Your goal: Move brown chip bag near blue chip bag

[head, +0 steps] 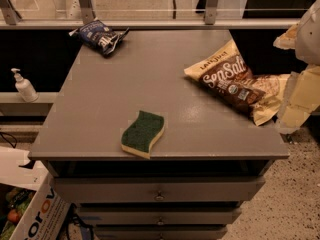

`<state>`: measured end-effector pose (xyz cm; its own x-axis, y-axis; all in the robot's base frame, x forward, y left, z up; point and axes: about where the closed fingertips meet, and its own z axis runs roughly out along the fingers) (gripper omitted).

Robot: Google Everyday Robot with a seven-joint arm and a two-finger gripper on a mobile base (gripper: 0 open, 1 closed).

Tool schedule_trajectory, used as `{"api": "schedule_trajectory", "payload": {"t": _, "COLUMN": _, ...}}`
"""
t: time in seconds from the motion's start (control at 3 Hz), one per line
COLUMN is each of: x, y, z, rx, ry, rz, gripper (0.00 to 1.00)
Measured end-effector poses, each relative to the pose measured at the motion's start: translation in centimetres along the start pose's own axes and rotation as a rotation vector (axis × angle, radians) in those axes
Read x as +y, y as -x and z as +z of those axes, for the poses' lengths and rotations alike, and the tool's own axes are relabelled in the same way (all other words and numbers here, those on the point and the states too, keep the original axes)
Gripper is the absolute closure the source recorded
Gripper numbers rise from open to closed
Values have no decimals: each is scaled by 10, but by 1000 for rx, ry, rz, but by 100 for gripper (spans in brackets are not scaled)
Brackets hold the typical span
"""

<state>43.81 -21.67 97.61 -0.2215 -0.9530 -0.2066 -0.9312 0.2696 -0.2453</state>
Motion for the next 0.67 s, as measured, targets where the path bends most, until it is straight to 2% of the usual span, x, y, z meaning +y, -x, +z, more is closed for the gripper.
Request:
{"api": "schedule_trajectory", "payload": {"t": 0.33, "x": 0, "y": 0, "z": 0, "rx": 0, "ry": 0, "rz": 0, "gripper": 0}}
{"api": "schedule_trajectory", "payload": {"t": 0.67, "x": -6, "y": 4, "z": 10, "rx": -22, "ry": -10, "rz": -25, "gripper": 0}}
